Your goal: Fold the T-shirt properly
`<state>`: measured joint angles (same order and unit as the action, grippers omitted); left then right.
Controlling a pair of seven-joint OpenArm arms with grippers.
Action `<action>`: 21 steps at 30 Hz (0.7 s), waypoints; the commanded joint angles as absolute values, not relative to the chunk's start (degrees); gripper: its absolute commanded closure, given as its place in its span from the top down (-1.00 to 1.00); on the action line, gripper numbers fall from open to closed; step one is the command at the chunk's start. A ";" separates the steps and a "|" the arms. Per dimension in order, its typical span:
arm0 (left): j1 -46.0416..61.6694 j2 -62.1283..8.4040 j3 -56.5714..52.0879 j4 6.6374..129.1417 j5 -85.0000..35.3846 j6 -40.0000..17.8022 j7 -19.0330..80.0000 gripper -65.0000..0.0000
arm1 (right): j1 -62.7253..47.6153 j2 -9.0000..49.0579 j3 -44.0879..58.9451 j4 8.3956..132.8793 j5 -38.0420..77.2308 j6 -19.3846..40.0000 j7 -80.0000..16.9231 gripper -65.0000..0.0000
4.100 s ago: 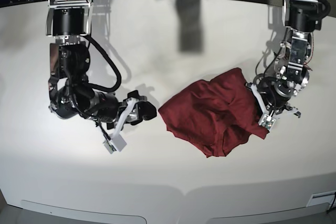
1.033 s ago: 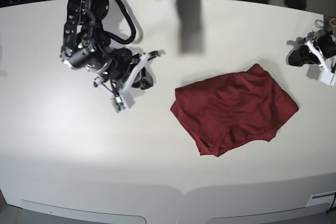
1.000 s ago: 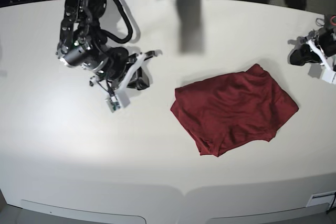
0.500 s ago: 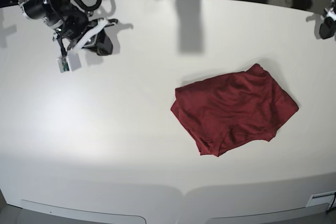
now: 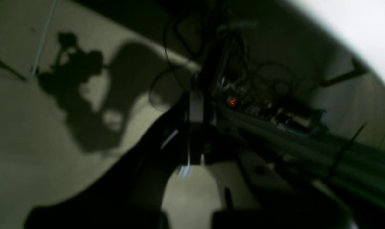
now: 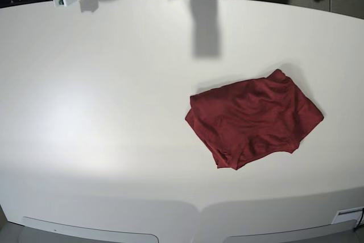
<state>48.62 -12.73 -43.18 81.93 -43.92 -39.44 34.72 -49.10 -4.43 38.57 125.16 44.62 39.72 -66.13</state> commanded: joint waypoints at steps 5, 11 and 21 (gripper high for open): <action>50.57 -11.38 -43.77 80.27 -38.33 -40.00 34.35 -1.00 | -57.14 -4.29 38.61 125.03 44.97 40.00 -64.90 -1.00; 49.45 -11.00 -40.38 68.69 -33.06 -40.00 27.03 -1.00 | -58.57 -4.23 38.54 112.55 36.69 40.00 -56.49 -1.00; 38.44 -11.35 -27.18 45.32 -7.25 -38.35 5.74 -1.00 | -44.75 4.36 38.54 73.30 23.94 40.00 -46.00 -1.00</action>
<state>37.39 -10.87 -26.94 44.84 -6.98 -38.02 6.15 -43.70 3.79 38.17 72.20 23.53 39.77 -45.89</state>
